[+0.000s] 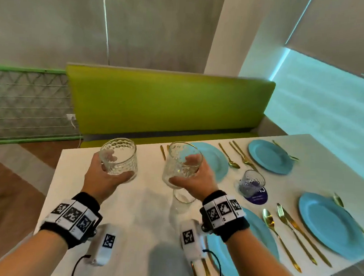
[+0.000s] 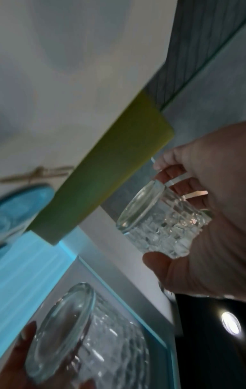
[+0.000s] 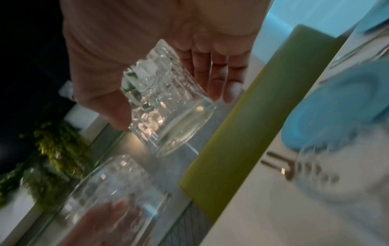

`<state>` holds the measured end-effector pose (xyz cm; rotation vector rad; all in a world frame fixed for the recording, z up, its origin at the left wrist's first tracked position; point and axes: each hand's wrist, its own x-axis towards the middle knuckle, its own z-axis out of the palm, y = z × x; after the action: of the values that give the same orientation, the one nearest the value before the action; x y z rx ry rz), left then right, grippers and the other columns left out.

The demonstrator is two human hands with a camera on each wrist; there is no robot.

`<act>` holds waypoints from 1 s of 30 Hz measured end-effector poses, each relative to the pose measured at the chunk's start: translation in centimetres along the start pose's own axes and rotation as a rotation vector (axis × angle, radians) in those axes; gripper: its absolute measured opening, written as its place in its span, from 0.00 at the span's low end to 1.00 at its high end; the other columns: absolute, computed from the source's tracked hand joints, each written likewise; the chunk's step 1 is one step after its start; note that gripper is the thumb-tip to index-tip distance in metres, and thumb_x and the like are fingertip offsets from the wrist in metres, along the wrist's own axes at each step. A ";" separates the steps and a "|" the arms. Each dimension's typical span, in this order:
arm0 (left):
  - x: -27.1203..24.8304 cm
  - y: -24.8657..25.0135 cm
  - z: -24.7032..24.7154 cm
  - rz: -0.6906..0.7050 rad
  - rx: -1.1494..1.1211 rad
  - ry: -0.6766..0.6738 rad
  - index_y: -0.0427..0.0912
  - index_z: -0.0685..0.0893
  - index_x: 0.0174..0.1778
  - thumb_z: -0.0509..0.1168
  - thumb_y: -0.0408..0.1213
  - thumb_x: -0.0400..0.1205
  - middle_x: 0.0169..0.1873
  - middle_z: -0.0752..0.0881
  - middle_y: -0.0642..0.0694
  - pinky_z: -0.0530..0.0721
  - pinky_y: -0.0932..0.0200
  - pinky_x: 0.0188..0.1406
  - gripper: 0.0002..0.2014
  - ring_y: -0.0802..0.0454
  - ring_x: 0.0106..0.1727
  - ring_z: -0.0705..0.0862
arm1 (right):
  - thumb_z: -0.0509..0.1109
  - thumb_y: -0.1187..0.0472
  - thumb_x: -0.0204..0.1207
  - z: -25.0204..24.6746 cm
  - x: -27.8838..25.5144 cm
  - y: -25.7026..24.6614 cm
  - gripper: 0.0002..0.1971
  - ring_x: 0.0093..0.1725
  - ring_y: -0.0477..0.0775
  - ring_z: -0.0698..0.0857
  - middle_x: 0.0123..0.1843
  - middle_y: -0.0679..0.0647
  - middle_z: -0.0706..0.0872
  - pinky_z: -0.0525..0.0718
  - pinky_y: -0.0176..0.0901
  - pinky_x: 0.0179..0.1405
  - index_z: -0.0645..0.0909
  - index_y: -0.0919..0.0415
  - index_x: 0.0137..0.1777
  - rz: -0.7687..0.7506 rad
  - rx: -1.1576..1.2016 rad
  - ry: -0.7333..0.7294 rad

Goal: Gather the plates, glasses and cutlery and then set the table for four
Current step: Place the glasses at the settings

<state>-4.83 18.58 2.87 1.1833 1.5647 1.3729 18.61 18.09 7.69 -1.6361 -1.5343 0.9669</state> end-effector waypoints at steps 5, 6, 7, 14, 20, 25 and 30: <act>-0.2 4.6 8.3 0.085 -0.073 -0.116 0.52 0.74 0.54 0.83 0.37 0.54 0.50 0.79 0.47 0.81 0.58 0.47 0.35 0.46 0.54 0.80 | 0.84 0.69 0.56 -11.8 2.5 4.4 0.28 0.52 0.56 0.83 0.54 0.58 0.82 0.81 0.42 0.50 0.73 0.49 0.48 0.011 0.154 0.246; -0.4 5.4 10.1 0.094 -0.096 -0.135 0.52 0.73 0.54 0.82 0.39 0.51 0.47 0.79 0.50 0.82 0.64 0.41 0.37 0.49 0.50 0.80 | 0.85 0.68 0.55 -14.0 3.2 5.7 0.28 0.51 0.56 0.84 0.54 0.59 0.83 0.82 0.41 0.49 0.73 0.51 0.49 0.037 0.171 0.296; -0.6 6.2 12.0 0.094 -0.132 -0.147 0.52 0.73 0.52 0.81 0.40 0.49 0.45 0.79 0.53 0.83 0.71 0.35 0.36 0.53 0.46 0.81 | 0.86 0.64 0.52 -16.2 4.0 7.2 0.30 0.52 0.56 0.84 0.54 0.60 0.84 0.83 0.41 0.50 0.74 0.53 0.51 0.064 0.175 0.336; -1.7 8.9 24.4 0.056 -0.182 -0.208 0.58 0.73 0.51 0.77 0.51 0.44 0.48 0.79 0.56 0.84 0.53 0.49 0.38 0.50 0.54 0.81 | 0.85 0.55 0.58 -27.5 8.4 18.8 0.36 0.62 0.60 0.83 0.62 0.60 0.85 0.78 0.46 0.62 0.75 0.61 0.65 0.413 -0.087 0.434; -2.5 9.0 31.2 -0.016 -0.106 -0.247 0.51 0.73 0.62 0.80 0.51 0.43 0.59 0.82 0.47 0.82 0.43 0.62 0.47 0.46 0.63 0.80 | 0.85 0.58 0.57 -28.4 10.5 26.2 0.39 0.63 0.62 0.81 0.65 0.62 0.82 0.79 0.46 0.59 0.72 0.62 0.67 0.565 -0.133 0.330; -2.7 9.0 34.4 -0.021 -0.006 -0.273 0.52 0.72 0.62 0.77 0.55 0.43 0.56 0.82 0.51 0.82 0.45 0.63 0.48 0.47 0.62 0.80 | 0.84 0.56 0.57 -27.7 11.4 28.8 0.39 0.63 0.62 0.81 0.64 0.60 0.83 0.79 0.45 0.58 0.70 0.59 0.67 0.559 -0.180 0.257; -2.7 8.9 36.8 -0.035 -0.027 -0.294 0.57 0.72 0.54 0.79 0.52 0.45 0.50 0.81 0.60 0.81 0.62 0.48 0.41 0.55 0.55 0.80 | 0.84 0.57 0.58 -27.9 11.8 29.3 0.37 0.62 0.61 0.82 0.64 0.59 0.83 0.78 0.42 0.54 0.71 0.57 0.67 0.565 -0.149 0.241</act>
<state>31.93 27.60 5.54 1.2716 1.3480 1.1348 57.62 28.02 -4.94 -2.2678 -1.0169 0.9023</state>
